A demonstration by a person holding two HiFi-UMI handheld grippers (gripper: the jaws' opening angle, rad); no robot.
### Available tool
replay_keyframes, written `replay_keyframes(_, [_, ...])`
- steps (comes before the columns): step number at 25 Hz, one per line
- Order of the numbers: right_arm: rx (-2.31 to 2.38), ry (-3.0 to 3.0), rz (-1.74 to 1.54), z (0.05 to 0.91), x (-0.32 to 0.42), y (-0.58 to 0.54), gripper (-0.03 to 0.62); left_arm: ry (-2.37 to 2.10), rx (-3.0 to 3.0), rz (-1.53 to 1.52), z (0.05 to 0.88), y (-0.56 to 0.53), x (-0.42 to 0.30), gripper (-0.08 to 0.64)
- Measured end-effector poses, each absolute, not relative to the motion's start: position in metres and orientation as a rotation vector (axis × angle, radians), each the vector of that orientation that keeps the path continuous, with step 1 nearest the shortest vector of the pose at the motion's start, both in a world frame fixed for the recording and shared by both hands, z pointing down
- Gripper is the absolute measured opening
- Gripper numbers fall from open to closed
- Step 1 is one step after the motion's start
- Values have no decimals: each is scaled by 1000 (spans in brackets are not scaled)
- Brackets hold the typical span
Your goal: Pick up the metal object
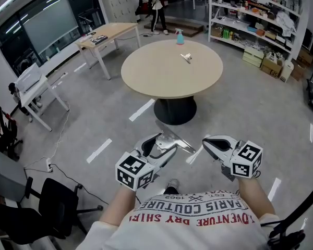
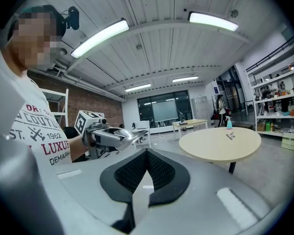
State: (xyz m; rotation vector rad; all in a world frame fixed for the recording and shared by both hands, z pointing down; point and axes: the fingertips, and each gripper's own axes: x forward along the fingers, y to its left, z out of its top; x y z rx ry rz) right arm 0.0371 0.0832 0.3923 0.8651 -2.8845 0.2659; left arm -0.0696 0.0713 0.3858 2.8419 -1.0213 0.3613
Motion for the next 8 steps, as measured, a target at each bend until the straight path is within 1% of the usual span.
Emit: replay_keyframes(8, [873,-2882,259,391,49,85,1,-1017,2845,360,383,74,-59,282])
